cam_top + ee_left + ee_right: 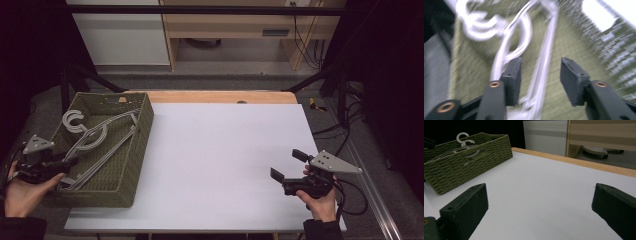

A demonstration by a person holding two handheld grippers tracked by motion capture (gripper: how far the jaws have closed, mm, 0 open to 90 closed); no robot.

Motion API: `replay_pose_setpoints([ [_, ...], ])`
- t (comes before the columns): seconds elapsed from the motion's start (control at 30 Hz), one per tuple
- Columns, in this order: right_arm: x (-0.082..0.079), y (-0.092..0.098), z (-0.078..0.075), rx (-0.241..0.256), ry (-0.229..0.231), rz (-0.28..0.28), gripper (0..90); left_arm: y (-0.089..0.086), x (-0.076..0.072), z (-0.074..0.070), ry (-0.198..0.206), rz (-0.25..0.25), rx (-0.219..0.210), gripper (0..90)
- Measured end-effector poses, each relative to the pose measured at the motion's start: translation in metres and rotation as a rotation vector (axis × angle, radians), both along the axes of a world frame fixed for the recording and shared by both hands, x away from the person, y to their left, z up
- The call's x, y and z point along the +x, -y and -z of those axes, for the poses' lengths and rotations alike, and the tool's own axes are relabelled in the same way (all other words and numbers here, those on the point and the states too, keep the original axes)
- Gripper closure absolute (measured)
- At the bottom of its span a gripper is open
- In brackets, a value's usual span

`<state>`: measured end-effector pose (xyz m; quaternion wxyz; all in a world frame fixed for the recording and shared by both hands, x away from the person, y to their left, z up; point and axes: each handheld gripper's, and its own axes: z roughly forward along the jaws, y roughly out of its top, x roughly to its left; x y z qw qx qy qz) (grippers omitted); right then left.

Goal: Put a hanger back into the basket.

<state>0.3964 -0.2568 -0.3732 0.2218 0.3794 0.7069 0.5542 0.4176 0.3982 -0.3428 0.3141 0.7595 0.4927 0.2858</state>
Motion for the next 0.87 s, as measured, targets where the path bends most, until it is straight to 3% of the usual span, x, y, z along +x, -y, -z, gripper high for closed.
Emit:
replay_pose_setpoints([
  [0.17,0.0,0.0,0.0,0.004,0.002,0.004,0.8,0.034,-0.016,-0.001,0.148,0.123,-0.217,39.2],
  [0.23,0.0,0.001,0.0,0.004,0.003,0.004,0.8,0.046,-0.022,0.001,0.186,0.164,-0.266,34.4],
  [0.33,0.0,0.003,0.0,0.01,0.003,0.007,0.8,0.063,-0.03,0.006,0.227,0.207,-0.306,28.6],
  [0.47,-0.001,0.004,0.001,0.021,0.003,0.017,0.8,0.079,-0.038,0.016,0.264,0.242,-0.31,21.0],
  [0.77,0.001,0.006,0.003,0.028,-0.001,0.026,0.6,0.088,-0.041,0.043,0.212,0.26,-0.313,12.6],
  [0.87,0.0,0.005,0.004,0.03,-0.001,0.029,0.5,0.09,-0.041,0.044,0.222,0.268,-0.304,12.2],
])
